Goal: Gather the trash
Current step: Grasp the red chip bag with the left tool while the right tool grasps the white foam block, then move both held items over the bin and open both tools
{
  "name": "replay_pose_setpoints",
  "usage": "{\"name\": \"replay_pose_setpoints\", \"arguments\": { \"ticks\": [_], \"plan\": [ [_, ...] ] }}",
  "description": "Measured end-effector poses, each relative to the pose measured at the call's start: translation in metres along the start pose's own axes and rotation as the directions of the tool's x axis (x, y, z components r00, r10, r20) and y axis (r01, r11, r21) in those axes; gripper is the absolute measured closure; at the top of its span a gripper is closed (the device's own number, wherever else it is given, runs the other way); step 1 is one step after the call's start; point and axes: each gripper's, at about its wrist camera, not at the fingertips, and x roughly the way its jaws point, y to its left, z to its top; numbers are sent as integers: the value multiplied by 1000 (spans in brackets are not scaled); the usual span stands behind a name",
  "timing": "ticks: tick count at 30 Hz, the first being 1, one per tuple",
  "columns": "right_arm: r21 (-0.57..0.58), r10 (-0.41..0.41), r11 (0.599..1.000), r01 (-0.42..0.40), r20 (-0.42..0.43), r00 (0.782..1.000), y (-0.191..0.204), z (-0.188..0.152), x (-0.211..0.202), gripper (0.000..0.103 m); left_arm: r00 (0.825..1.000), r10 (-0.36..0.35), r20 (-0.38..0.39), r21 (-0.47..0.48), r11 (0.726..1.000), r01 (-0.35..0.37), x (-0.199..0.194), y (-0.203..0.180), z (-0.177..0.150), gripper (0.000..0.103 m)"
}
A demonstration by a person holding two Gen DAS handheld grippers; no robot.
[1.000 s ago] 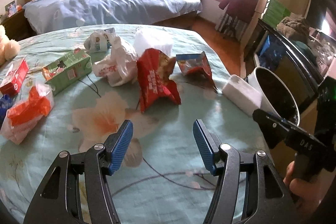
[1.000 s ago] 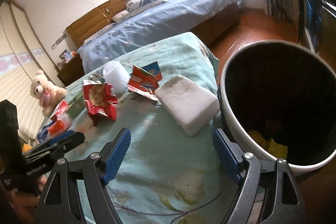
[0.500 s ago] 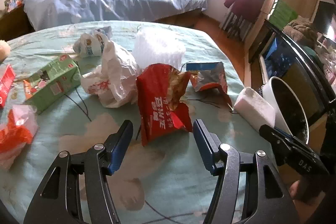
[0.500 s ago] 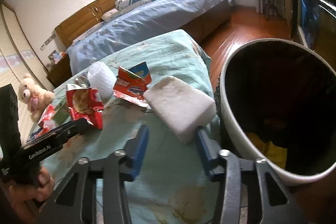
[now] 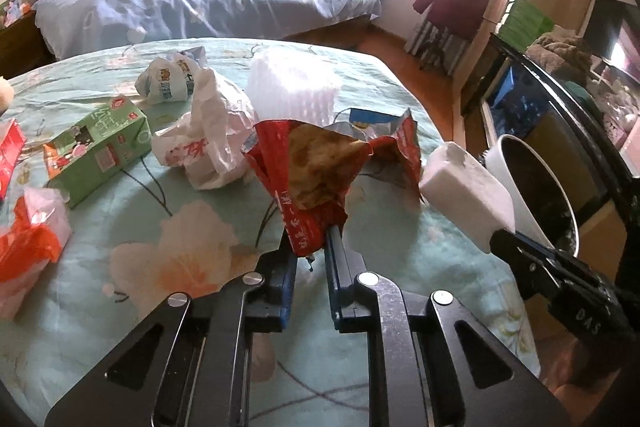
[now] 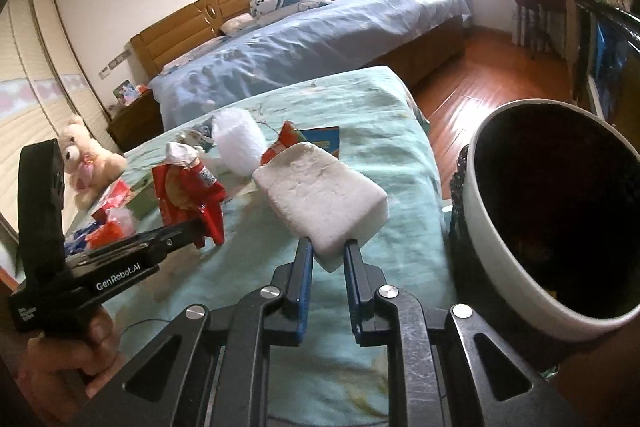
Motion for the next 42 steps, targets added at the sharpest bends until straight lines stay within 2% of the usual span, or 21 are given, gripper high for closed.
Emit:
{"name": "replay_pose_setpoints", "arguments": {
  "ticks": [7,16,32,42],
  "plan": [
    [36,2,999,-3,13,1000,-7,-4,-18,87,999,-43,4,25,999,43,-14,-11,-6,91],
    [67,-25,998,21,48,999,-22,-11,-46,87,995,-100,5,94,991,99,-24,-43,-6,91],
    [131,-104,987,91,103,989,-64,-18,-84,87,984,-173,-31,213,961,176,-19,-111,-9,91],
    [179,-162,974,140,115,980,-93,-20,-94,87,978,-201,-56,253,945,208,-10,-146,-4,91]
  ]
}}
